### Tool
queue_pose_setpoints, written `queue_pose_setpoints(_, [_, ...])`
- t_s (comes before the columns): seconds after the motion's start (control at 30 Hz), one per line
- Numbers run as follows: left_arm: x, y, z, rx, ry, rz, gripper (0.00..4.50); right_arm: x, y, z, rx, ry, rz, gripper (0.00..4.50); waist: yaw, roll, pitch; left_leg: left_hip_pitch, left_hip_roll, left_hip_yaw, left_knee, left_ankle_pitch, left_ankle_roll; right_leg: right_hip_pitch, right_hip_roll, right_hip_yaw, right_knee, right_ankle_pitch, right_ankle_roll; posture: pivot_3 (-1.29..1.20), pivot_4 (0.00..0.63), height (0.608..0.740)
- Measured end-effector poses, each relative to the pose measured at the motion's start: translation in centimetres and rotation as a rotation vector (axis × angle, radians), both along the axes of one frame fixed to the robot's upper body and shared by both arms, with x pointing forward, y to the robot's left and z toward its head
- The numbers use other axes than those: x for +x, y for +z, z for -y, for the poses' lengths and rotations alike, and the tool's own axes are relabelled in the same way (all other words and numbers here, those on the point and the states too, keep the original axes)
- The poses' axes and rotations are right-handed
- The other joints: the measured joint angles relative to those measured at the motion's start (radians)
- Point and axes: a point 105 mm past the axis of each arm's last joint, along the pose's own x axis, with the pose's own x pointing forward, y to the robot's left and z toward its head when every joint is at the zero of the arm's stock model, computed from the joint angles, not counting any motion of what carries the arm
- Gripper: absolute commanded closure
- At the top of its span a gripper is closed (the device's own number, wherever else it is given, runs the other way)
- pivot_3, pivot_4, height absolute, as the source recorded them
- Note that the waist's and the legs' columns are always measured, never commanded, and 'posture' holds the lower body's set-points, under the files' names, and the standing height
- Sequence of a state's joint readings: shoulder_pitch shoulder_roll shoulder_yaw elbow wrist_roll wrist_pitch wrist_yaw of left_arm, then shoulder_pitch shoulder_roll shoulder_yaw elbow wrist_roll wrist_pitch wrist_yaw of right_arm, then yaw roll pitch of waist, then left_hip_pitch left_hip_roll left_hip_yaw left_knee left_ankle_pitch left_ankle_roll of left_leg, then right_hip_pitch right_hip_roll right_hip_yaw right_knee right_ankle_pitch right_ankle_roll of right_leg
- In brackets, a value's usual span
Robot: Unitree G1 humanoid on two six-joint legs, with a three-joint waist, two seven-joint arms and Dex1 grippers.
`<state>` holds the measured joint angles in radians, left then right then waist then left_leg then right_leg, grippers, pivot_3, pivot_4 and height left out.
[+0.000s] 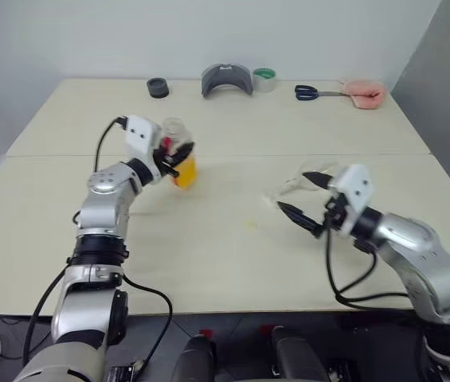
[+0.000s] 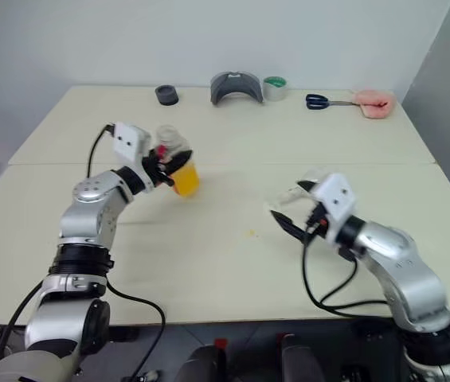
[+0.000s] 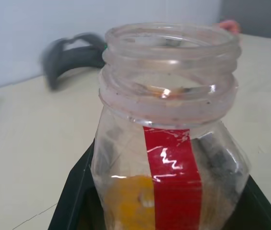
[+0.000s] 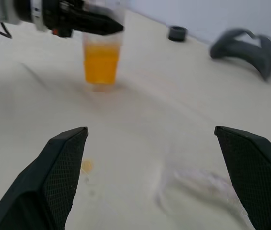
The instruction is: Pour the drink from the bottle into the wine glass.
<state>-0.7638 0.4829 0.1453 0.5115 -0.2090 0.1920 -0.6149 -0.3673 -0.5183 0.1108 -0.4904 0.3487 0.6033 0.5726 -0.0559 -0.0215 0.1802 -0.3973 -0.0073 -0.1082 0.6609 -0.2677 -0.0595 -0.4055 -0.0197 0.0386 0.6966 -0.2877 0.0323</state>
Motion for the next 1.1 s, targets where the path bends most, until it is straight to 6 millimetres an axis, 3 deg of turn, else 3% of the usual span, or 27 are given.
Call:
queue_pose_setpoints(0.1, [0.5, -0.2, -2.3, 0.004, 0.092, -0.015, 2.78, 0.8, 0.0, -3.0, 0.016, 0.063, -0.034, 0.0, 0.004, 0.0, 0.0, -0.001, -0.001, 0.0, 0.001, 0.0, 0.0, -0.001, -0.001, 0.0, 0.0, 0.0, 0.0, 0.0, 0.15, 0.74])
queue_pose_setpoints(0.3, [1.3, -0.1, -3.9, -0.017, 0.163, -0.006, 2.78, 2.1, 0.0, -6.5, 0.013, 0.117, -0.047, 0.0, 0.015, -0.001, 0.0, -0.002, -0.001, 0.0, 0.001, 0.001, -0.002, -0.001, -0.002, -0.001, 0.0, 0.0, 0.0, 0.0, 0.15, 0.74])
queue_pose_setpoints(0.57, [1.7, -0.7, -5.3, -0.059, 0.23, -0.009, 2.78, 2.1, -0.4, -8.0, 0.005, 0.152, -0.046, 0.0, 0.013, -0.001, 0.0, -0.001, -0.001, 0.0, 0.001, 0.0, -0.001, -0.002, -0.002, -0.001, 0.001, 0.0, 0.0, 0.0, 0.15, 0.74])
queue_pose_setpoints(0.87, [1.6, -1.0, -6.4, -0.098, 0.28, 0.017, 0.03, 1.9, -0.4, -8.4, 0.007, 0.166, -0.044, 0.0, 0.001, -0.001, 0.0, -0.001, -0.001, 0.0, 0.001, 0.0, 0.0, -0.002, -0.001, -0.001, 0.001, 0.0, 0.0, 0.0, 0.15, 0.74])
queue_pose_setpoints(1.1, [1.1, -2.6, -6.7, -0.097, 0.284, -0.007, 0.03, 1.9, -0.4, -8.4, 0.004, 0.168, -0.044, 0.0, -0.001, -0.001, 0.0, -0.001, -0.001, 0.0, 0.001, 0.0, 0.0, -0.002, -0.001, -0.001, 0.001, 0.0, 0.0, 0.0, 0.15, 0.74])
